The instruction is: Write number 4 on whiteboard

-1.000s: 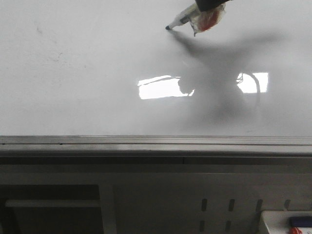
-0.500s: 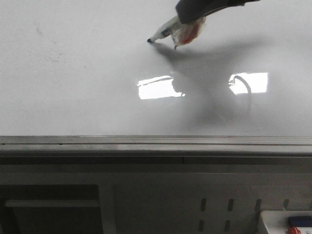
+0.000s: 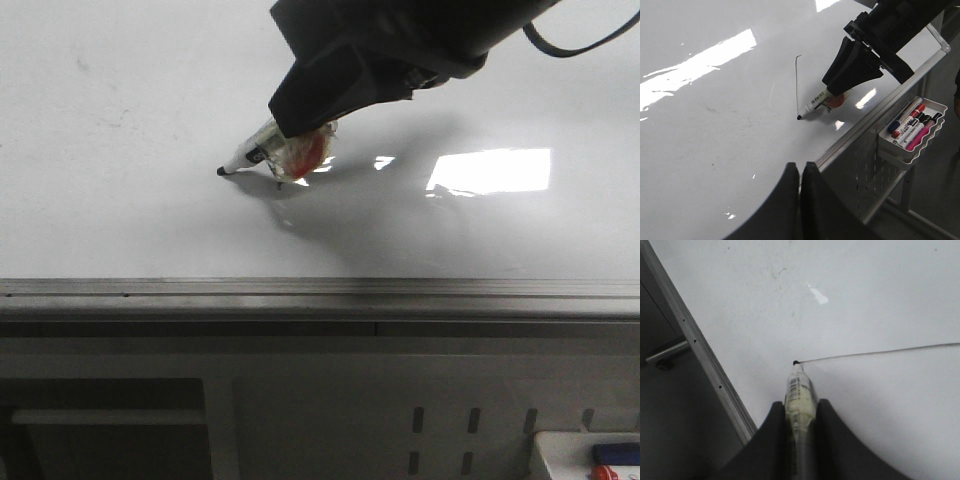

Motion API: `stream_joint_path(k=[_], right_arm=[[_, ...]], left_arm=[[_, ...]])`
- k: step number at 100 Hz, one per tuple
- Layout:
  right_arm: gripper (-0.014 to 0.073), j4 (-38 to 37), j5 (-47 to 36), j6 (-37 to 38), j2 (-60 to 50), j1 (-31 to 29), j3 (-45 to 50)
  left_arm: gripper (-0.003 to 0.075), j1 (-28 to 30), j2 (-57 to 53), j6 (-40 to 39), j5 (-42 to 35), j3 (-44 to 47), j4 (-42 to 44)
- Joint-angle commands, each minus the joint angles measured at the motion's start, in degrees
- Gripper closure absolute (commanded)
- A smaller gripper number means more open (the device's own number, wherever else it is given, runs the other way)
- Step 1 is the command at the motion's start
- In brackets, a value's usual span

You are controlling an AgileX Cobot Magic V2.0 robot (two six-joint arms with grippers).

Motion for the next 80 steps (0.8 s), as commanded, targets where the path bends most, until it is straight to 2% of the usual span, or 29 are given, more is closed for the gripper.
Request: stream_joint_path(k=[1,20,58,80], right_arm=[[0.0636,-0.6,-2.4,0.1,-1.5,-2.3,-0.8],[0.0636,-0.7,0.2,0.1,-4.7,-8.0,-0.1],[0.0636,-2.0,0.9,0.1,-14.4,-20.9,9.6],[0.0637,-0.3,2.0,0.1,-15.6,-21.9,9.6]], left_arm=[[0.0741,-0.3,0.6,-0.5,-4.5,-1.2,-0.7],[0.0741,-0.3,0.6,-0.5,-4.5,-1.2,-0.7],[0.0741,-0.3,0.6,-0.5,-5.5,-1.2,-0.7],[0.0741,-0.3,0.6,-0.5,-6.6,-1.2,-0.7]])
